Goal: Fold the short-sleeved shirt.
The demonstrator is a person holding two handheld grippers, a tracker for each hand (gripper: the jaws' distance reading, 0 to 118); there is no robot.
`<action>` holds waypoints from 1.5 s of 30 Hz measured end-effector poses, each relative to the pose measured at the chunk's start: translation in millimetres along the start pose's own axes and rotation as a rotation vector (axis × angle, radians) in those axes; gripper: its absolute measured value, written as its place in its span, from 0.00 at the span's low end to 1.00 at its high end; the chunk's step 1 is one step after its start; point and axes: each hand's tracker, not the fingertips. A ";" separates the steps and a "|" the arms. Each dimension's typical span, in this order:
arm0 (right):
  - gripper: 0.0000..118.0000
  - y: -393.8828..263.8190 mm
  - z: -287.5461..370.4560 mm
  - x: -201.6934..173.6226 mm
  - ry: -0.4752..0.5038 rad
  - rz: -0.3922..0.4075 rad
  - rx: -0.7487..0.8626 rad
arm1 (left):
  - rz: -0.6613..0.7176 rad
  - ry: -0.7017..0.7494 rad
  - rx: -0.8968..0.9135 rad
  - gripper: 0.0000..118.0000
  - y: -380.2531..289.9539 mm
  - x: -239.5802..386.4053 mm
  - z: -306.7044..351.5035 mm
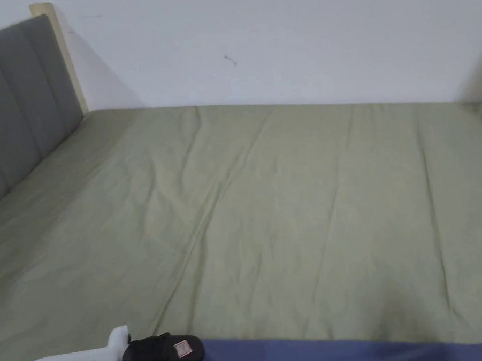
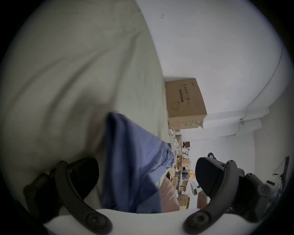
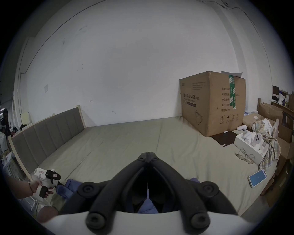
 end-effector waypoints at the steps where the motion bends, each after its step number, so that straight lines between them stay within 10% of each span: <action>1: 0.00 0.7 -2.3 -1.3 0.008 0.008 -0.001 | 0.019 0.006 -0.018 1.00 7.5 -8.7 -8.8; 5: 0.00 1.2 -3.5 -13.2 0.033 0.013 -0.007 | -0.044 0.108 -0.040 0.85 10.0 -6.1 -27.9; 7: 0.00 -1.2 -2.7 -12.2 0.039 0.006 -0.013 | -0.046 0.196 0.020 0.02 11.3 -8.3 -21.7; 9: 0.00 -3.0 -4.5 -9.1 0.041 -0.002 -0.022 | -0.017 0.507 0.048 0.04 9.2 -27.3 -16.6; 10: 0.00 -4.8 -3.5 -8.4 0.037 -0.006 -0.028 | 0.055 0.220 0.072 0.04 5.9 -30.9 -13.3; 16: 0.00 -4.7 -0.7 4.1 0.022 -0.017 -0.061 | -0.219 0.453 0.039 0.03 10.0 46.0 -0.1; 23: 0.00 -7.9 7.1 13.7 0.011 -0.107 -0.062 | -0.505 1.124 0.169 0.03 -10.3 117.6 40.3; 29: 0.00 -15.3 16.8 27.8 0.024 -0.144 -0.083 | -0.368 0.660 0.062 0.04 -33.6 160.1 -51.7; 31: 0.00 -12.8 22.5 28.0 0.022 -0.149 -0.080 | -0.407 0.533 -0.022 0.34 -41.2 171.1 -100.4; 33: 0.00 -7.5 27.9 34.0 0.008 -0.150 -0.078 | -0.449 0.475 -0.055 1.00 -50.8 183.0 -141.5; 39: 0.00 2.7 45.3 61.2 -0.044 -0.132 -0.051 | -0.448 0.421 -0.049 0.94 -56.9 205.5 -139.5; 43: 0.00 -3.9 42.4 73.7 -0.073 -0.146 -0.058 | -0.612 0.637 0.006 0.88 -62.2 204.6 -112.4; 44: 0.00 -5.9 40.3 75.1 -0.075 -0.158 -0.065 | -0.655 0.671 0.022 0.74 -66.9 202.6 -106.5; 45: 0.00 -8.1 37.4 75.7 -0.076 -0.173 -0.077 | -0.688 0.702 0.024 0.36 -70.6 197.6 -105.6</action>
